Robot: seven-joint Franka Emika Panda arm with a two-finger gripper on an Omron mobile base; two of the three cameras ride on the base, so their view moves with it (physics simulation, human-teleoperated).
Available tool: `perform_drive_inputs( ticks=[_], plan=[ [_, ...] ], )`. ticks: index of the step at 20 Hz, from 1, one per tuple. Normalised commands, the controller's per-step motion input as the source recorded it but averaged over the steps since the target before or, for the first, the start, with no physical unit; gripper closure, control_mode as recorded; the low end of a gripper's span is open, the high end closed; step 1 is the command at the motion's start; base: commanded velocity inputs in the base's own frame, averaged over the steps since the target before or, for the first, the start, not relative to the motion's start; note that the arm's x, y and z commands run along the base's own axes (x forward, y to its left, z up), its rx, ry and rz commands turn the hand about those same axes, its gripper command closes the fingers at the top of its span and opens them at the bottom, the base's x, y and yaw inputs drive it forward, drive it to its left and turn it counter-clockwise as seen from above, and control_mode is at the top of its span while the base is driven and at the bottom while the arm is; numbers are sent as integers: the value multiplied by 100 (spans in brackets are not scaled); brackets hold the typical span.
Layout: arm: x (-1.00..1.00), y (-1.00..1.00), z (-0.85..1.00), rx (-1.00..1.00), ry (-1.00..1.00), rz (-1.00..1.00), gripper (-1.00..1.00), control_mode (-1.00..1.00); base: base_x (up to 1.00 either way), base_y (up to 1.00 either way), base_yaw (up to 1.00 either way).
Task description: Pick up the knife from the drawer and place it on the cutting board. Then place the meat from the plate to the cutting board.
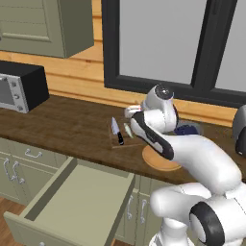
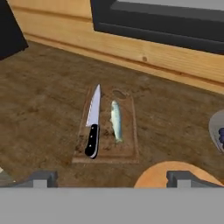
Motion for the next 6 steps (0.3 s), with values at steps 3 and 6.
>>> perform_drive_inputs(
  ticks=[3, 6],
  plan=[
    [-100, 0, 94, 0, -26, 0, -100, -100, 0, 0, 0],
    [-97, 0, 95, 0, -18, 0, -100, -100, 0, 0, 0]
  ],
)
